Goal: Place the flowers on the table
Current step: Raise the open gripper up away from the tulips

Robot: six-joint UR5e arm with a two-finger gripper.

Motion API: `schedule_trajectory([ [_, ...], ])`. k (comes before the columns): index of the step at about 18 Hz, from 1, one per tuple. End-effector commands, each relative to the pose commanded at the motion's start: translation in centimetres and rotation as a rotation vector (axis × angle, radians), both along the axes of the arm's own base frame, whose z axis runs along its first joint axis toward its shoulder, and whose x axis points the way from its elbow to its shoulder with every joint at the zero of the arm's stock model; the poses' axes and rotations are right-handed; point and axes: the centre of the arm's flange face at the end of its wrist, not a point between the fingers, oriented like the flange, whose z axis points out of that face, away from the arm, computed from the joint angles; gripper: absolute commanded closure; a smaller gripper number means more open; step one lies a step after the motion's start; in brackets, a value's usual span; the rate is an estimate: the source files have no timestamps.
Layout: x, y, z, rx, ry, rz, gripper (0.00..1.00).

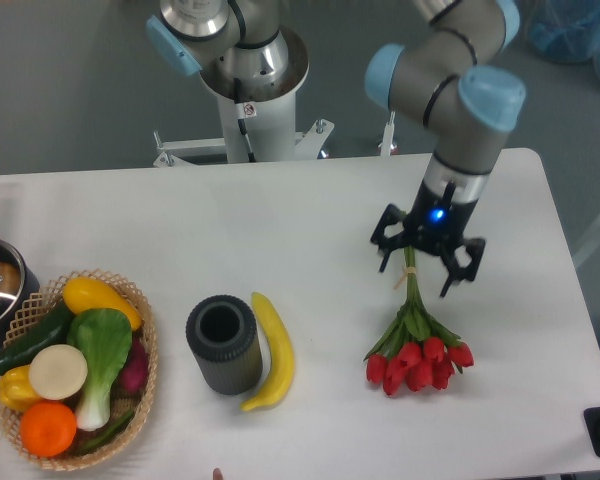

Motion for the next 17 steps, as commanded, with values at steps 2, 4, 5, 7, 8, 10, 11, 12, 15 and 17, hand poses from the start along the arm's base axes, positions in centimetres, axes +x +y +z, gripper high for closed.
schedule_trajectory([
  [2,-0.6,-0.6,1.8,-0.006,0.038,0.014,0.0],
  [4,-0.8,-0.9,2.5,-0.018,0.057,0.02,0.0],
  [5,-1.0,-1.1,2.7,-0.02,0.067,0.011,0.0],
  [7,-1.5,-1.9,3.0,-0.033,0.099,-0.031,0.0],
  [8,-1.3,-2.0,3.0,-0.042,0.111,-0.057,0.0],
  [10,-1.3,-3.1,3.1,-0.091,0.151,-0.113,0.0],
  [11,-1.3,-3.7,2.8,-0.133,0.171,-0.146,0.0],
  [12,-1.1,-4.2,2.8,-0.175,0.19,-0.174,0.0],
  [15,-1.0,-4.5,2.9,-0.202,0.204,-0.194,0.0],
  [17,-1.0,-4.5,3.0,-0.198,0.204,-0.194,0.0],
])
